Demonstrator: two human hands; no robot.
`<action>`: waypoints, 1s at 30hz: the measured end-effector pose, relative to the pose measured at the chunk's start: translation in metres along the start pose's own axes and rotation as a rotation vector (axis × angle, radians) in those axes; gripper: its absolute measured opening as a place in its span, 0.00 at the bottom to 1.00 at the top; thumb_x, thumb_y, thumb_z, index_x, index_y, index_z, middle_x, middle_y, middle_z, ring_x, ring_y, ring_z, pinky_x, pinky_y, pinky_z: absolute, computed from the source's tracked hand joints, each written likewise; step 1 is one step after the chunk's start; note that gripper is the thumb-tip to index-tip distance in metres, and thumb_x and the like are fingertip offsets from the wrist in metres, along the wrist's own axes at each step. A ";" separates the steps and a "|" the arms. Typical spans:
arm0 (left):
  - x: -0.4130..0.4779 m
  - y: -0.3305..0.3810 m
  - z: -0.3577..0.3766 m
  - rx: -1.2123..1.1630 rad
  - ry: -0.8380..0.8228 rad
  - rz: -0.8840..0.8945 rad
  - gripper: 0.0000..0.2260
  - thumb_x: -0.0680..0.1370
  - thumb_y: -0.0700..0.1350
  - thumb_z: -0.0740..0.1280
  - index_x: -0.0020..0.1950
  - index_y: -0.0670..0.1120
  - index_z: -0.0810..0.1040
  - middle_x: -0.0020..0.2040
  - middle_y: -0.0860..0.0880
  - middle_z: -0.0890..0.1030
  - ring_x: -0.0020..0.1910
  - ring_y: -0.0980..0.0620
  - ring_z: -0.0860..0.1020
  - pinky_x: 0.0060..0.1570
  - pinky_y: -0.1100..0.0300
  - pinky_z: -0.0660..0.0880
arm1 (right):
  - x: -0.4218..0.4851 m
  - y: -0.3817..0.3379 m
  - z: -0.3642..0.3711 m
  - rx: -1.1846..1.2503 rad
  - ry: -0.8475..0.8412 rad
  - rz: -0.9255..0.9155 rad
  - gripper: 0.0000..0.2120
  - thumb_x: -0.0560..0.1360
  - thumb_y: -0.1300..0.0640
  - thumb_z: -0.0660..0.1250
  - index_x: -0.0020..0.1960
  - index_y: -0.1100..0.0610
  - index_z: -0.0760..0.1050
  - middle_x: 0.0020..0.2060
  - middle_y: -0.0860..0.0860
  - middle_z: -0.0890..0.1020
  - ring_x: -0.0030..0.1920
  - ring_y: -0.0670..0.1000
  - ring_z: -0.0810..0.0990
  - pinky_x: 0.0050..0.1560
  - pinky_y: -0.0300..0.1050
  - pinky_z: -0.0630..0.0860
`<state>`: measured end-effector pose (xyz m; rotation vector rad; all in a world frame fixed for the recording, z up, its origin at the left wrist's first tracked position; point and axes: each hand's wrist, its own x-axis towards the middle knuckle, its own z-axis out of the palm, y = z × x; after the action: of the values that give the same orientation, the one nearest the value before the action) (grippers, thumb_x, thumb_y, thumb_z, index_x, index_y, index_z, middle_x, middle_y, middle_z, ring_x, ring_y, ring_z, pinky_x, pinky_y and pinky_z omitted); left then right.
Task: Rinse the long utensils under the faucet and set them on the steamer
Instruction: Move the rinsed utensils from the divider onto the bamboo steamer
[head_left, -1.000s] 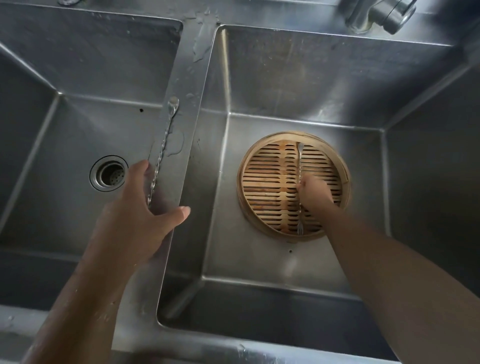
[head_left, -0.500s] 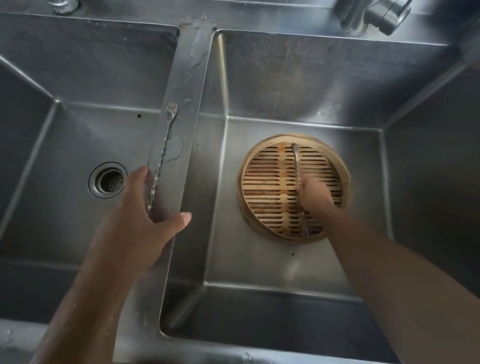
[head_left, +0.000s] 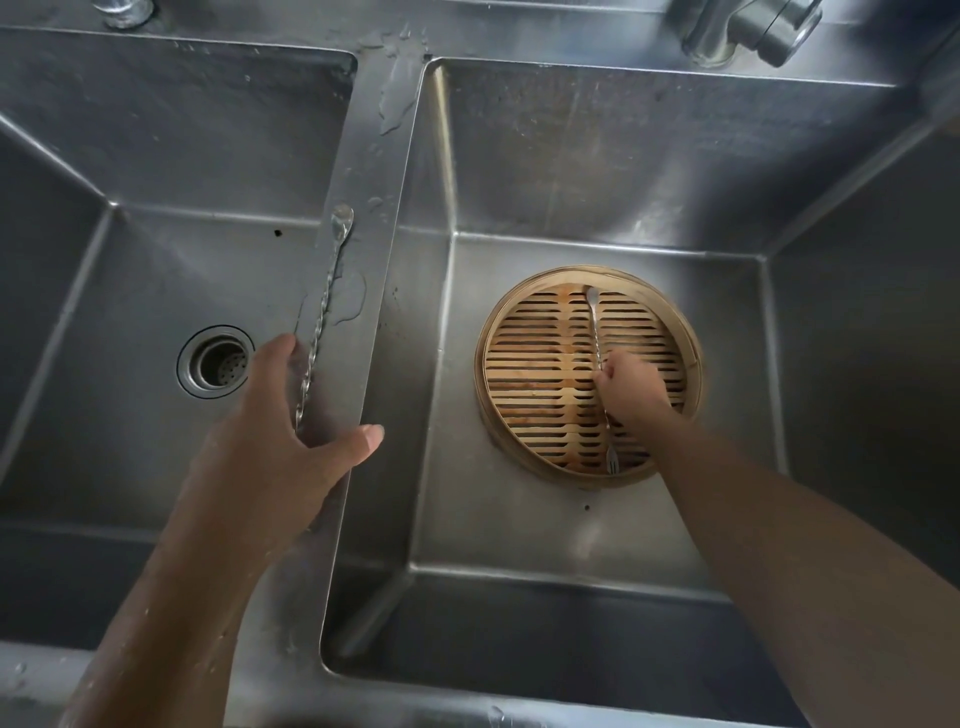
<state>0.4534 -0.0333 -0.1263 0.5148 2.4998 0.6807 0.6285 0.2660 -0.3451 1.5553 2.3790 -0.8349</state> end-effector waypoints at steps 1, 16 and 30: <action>0.000 0.000 0.000 0.001 0.004 0.002 0.38 0.68 0.57 0.76 0.71 0.62 0.57 0.51 0.61 0.74 0.48 0.53 0.76 0.52 0.52 0.69 | -0.001 -0.001 0.000 0.004 0.000 0.002 0.07 0.80 0.55 0.62 0.49 0.58 0.76 0.41 0.55 0.82 0.44 0.56 0.81 0.48 0.55 0.81; 0.000 -0.001 0.001 0.005 -0.003 0.015 0.36 0.68 0.57 0.76 0.69 0.62 0.59 0.54 0.59 0.77 0.50 0.50 0.79 0.57 0.48 0.74 | -0.010 -0.004 -0.007 0.084 0.004 0.049 0.10 0.80 0.49 0.63 0.46 0.56 0.73 0.40 0.54 0.80 0.40 0.53 0.77 0.42 0.51 0.78; -0.002 0.002 0.000 -0.023 -0.033 0.020 0.44 0.68 0.56 0.76 0.78 0.51 0.55 0.71 0.48 0.74 0.65 0.44 0.76 0.65 0.48 0.72 | -0.117 -0.165 -0.105 0.368 0.023 -0.049 0.11 0.77 0.51 0.63 0.50 0.58 0.78 0.41 0.56 0.84 0.43 0.57 0.83 0.43 0.52 0.82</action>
<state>0.4552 -0.0325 -0.1251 0.5391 2.4567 0.7027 0.5489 0.1819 -0.1487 1.6398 2.3871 -1.3340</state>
